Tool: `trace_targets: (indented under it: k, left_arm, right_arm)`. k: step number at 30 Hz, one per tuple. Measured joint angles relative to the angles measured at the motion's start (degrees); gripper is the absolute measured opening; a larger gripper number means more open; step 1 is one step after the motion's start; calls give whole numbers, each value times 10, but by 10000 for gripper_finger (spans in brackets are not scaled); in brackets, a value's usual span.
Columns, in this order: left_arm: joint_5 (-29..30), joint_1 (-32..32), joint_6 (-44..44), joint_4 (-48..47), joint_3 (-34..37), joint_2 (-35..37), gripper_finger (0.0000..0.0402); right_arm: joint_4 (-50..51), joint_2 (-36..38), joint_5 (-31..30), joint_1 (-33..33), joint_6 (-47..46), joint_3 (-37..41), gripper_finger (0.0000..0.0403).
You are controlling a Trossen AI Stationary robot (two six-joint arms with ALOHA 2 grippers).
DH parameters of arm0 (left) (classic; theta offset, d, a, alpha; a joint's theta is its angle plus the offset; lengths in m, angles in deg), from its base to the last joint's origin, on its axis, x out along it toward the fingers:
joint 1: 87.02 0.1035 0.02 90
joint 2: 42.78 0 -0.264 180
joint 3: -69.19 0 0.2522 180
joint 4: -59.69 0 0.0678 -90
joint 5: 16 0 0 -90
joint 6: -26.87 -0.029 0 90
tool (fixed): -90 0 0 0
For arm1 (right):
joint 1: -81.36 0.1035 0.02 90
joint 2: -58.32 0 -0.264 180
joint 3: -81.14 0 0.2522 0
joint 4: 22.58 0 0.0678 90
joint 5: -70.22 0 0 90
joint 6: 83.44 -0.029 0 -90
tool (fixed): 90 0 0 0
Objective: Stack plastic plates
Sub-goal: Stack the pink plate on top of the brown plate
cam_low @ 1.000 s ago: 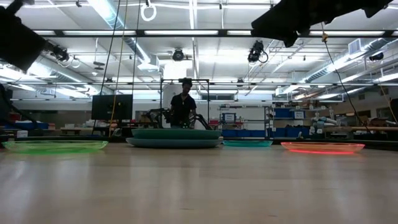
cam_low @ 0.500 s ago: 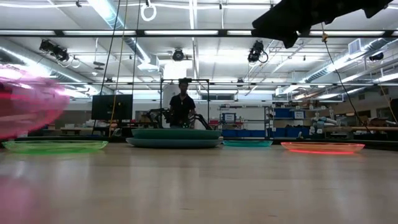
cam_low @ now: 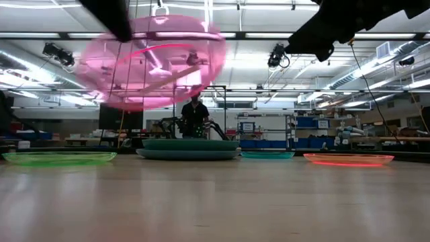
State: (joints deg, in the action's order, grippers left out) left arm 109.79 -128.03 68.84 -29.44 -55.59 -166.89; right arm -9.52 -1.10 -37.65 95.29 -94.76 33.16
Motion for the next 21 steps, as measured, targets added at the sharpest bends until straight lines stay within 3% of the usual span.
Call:
trace_targets:
  k: [9,15,21]
  left_arm:
    - [27,88,-241,-21,0,0,10]
    - [26,154,-345,-28,0,0,11]
    - [14,226,-435,-29,0,0,12]
  right_arm:
    - [25,24,-13,-12,5,-5,160]
    - [95,84,-56,-40,57,-28,160]
    - [95,137,-80,-93,126,-29,160]
